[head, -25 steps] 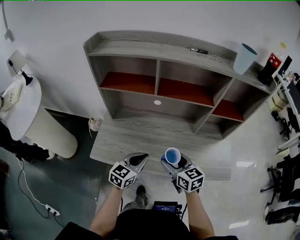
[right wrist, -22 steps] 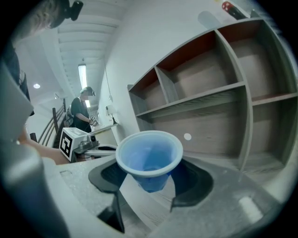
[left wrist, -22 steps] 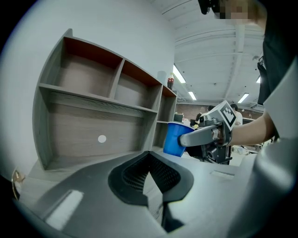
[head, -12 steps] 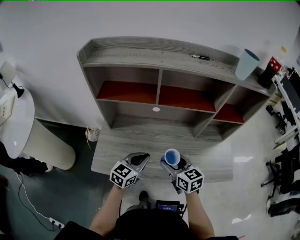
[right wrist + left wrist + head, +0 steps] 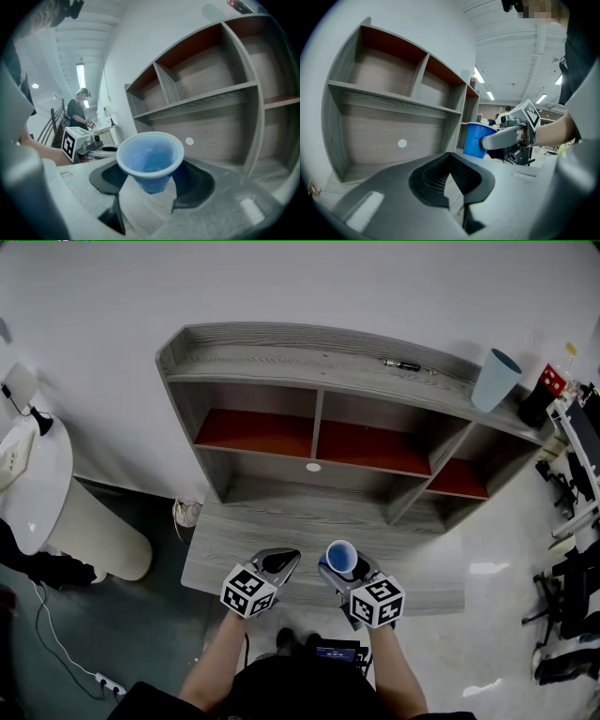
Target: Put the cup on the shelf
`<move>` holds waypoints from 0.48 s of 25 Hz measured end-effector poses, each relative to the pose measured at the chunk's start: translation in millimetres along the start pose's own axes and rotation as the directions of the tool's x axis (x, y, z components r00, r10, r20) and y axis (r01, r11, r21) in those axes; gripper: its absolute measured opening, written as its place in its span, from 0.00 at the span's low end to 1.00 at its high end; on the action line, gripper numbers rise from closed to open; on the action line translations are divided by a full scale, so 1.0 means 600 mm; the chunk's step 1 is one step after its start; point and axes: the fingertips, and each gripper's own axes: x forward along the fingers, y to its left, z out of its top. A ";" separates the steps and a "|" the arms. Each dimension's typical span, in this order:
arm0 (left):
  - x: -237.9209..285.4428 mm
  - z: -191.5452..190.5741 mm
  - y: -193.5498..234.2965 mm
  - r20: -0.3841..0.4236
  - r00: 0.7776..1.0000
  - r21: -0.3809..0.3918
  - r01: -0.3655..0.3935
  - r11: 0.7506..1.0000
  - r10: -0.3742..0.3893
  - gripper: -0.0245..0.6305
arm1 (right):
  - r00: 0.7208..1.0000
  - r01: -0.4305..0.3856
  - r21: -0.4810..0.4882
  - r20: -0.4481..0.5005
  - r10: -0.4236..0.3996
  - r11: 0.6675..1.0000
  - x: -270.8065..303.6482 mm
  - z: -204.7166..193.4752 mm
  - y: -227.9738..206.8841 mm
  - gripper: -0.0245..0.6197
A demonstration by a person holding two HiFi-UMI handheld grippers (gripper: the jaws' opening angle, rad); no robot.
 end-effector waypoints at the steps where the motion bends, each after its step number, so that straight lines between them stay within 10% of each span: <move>1: 0.002 0.003 0.001 0.002 1.000 0.002 -0.006 1.000 0.006 0.04 | 1.000 -0.005 -0.003 0.002 0.005 1.000 0.000 0.003 -0.002 0.48; 12: 0.021 0.019 -0.003 0.003 0.999 0.018 -0.035 0.999 0.035 0.04 | 0.999 -0.044 -0.020 0.014 0.044 0.999 0.000 0.024 -0.019 0.48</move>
